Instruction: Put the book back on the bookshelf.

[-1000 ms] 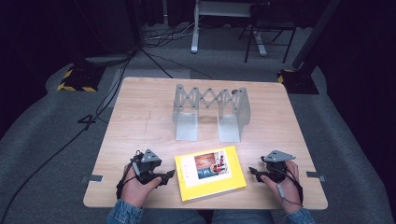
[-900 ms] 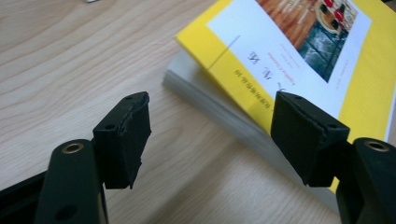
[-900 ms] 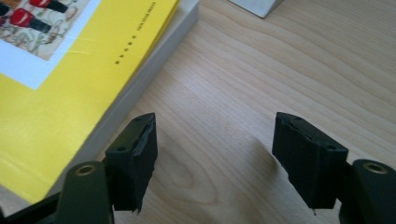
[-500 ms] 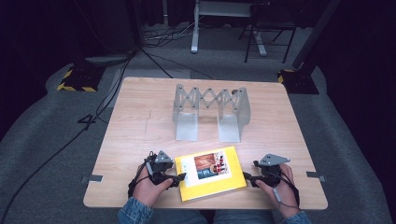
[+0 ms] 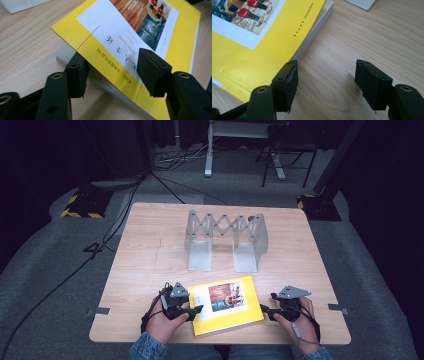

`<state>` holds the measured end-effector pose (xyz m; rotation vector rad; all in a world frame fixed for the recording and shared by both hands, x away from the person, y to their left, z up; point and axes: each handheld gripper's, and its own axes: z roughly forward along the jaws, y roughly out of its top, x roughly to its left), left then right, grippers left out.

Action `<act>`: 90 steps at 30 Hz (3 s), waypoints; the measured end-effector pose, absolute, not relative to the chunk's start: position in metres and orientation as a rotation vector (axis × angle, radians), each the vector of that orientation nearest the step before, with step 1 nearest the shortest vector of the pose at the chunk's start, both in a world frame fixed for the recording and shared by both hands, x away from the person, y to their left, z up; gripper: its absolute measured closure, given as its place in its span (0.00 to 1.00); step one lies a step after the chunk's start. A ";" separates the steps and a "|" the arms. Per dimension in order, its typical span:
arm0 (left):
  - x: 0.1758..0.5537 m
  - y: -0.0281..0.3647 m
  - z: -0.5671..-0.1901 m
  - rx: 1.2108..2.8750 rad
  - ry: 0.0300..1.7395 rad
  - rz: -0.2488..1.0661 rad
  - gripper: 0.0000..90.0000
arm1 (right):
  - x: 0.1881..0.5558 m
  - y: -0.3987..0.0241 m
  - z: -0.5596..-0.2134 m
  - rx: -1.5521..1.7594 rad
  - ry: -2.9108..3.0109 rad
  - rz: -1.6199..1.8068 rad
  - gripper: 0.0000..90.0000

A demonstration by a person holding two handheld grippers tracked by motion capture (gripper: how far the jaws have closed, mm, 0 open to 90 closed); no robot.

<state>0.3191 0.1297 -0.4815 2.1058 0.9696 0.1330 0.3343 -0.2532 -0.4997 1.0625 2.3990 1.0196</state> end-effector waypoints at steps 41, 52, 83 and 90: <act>0.303 0.125 -0.417 1.992 0.743 0.037 0.99 | 0.290 -0.224 -0.458 0.746 2.336 1.091 0.27; 0.313 0.121 -0.399 1.988 0.689 0.040 0.99 | 0.283 -0.208 -0.450 0.646 2.338 1.084 0.21; 0.352 0.114 -0.383 1.896 0.647 -0.048 0.99 | 0.287 -0.162 -0.460 0.474 2.320 1.006 0.21; 0.354 0.111 -0.384 1.900 0.646 -0.068 0.99 | 0.289 -0.158 -0.469 0.390 2.262 0.904 0.21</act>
